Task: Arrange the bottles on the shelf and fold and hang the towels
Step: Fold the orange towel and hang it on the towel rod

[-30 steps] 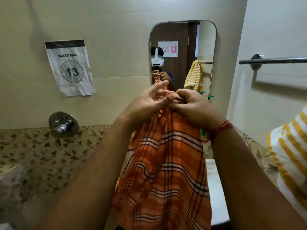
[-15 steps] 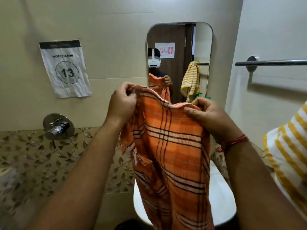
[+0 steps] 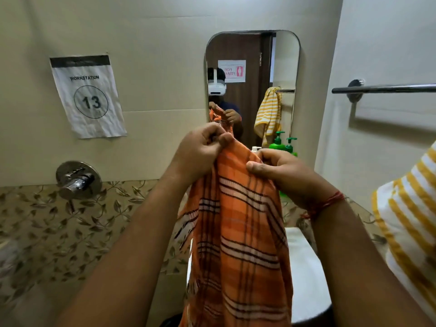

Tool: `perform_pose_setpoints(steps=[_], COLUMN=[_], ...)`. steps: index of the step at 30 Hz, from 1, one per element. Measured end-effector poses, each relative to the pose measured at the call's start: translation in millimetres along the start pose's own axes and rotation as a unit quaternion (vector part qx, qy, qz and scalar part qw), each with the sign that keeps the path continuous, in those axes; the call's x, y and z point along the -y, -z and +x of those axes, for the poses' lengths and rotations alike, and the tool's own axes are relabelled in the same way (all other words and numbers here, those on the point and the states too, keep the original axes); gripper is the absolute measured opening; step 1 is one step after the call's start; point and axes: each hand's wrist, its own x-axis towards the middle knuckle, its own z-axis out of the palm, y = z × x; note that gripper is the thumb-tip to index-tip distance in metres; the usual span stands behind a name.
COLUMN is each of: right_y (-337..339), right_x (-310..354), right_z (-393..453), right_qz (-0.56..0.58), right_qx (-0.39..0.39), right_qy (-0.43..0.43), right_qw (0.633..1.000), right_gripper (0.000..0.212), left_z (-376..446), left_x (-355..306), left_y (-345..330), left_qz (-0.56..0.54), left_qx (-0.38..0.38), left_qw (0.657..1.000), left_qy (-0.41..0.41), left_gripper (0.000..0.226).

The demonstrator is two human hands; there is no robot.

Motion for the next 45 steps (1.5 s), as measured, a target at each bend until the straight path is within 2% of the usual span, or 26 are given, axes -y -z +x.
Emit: perform_pose_setpoints(steps=[2,4,5,7,9,11,12,14,16,18,20,21,23,26,29,32,35,39,42,45], right_y=[7.3,13.1,14.8,13.4,7.6,2.1,0.8,1.4,3.0,4.3,0.9,-1.9,-7.9,-11.7,-7.0,2.7,5.8,-7.9,-15.5,-17.5], right_x=[-7.6,-12.2,-13.9,-11.6,-7.5,-2.2,-0.4,0.4,-2.3,-4.9,-6.3,-7.1,-10.5,-18.7,-23.1,-29.5,-27.2,-14.6,-2.9,2.9], right_z=[-8.9,-13.3,-12.2,-6.2,-0.7,1.5,1.5,0.8,0.0,0.1,0.8,1.6,5.5,13.4,15.2,16.7,17.7,22.2,25.4,28.6], right_qz=[0.116,0.223,0.246,0.169,0.049,0.003,-0.013,-0.028,0.014,0.150,0.287,0.319,0.314,0.265,0.161,0.166,0.109,0.024,-0.051,-0.093], right_qx=[0.013,-0.018,-0.041,-0.077,-0.089,-0.086,-0.084,-0.080,-0.074,-0.034,0.014,0.022,0.024,0.016,-0.048,-0.109,-0.127,-0.177,-0.171,-0.167], right_qy=[-0.024,-0.036,-0.039,-0.026,0.021,0.075,0.097,0.119,0.102,0.041,-0.010,-0.028,-0.049,-0.038,-0.020,-0.029,-0.025,0.050,0.096,0.107], right_qw=[0.993,0.974,0.967,0.982,0.995,0.993,0.992,0.989,0.992,0.987,0.958,0.947,0.948,0.963,0.986,0.980,0.986,0.983,0.979,0.976], right_gripper=[0.023,0.016,0.016,0.020,0.020,0.017,0.015,0.014,0.014,0.017,0.019,0.020,0.016,0.024,0.019,0.020,0.018,0.021,0.020,0.017], left_z=[1.5,2.8,3.4,6.0,6.0,3.6,2.5,1.6,2.5,4.8,6.1,7.1,8.8,11.0,14.1,16.6,15.8,12.3,7.9,4.9], left_x=[7.2,13.3,13.4,9.8,3.1,-2.7,-3.1,-1.0,1.7,4.7,3.7,2.2,-1.7,-3.4,2.1,6.6,6.5,5.2,1.4,-5.1], left_y=[7.3,14.0,14.9,10.5,2.6,-3.3,-5.0,-5.3,-5.6,-6.8,-8.9,-11.0,-16.1,-21.1,-11.8,4.5,8.1,-3.0,-10.3,-18.4], left_qz=[-0.063,-0.078,-0.065,-0.040,-0.036,-0.082,-0.109,-0.119,-0.114,-0.129,-0.145,-0.146,-0.139,-0.127,-0.154,-0.167,-0.180,-0.127,-0.050,-0.035], left_qx=[-0.102,-0.153,-0.145,-0.089,-0.023,0.020,0.031,0.042,0.037,0.017,-0.006,-0.019,-0.041,-0.094,-0.210,-0.272,-0.236,-0.153,-0.035,0.121], left_qw=[0.992,0.982,0.984,0.993,0.996,0.991,0.987,0.985,0.987,0.986,0.985,0.986,0.987,0.986,0.962,0.942,0.948,0.972,0.996,0.992], left_qy=[0.047,0.076,0.078,0.073,0.079,0.103,0.111,0.114,0.112,0.108,0.093,0.084,0.065,0.054,0.078,0.104,0.112,0.129,0.059,0.022], left_gripper=[0.017,0.014,0.011,0.009,0.031,0.050,0.049,0.031,0.018,0.015,0.013,0.012,0.011,0.013,0.015,0.016,0.017,0.020,0.036,0.034])
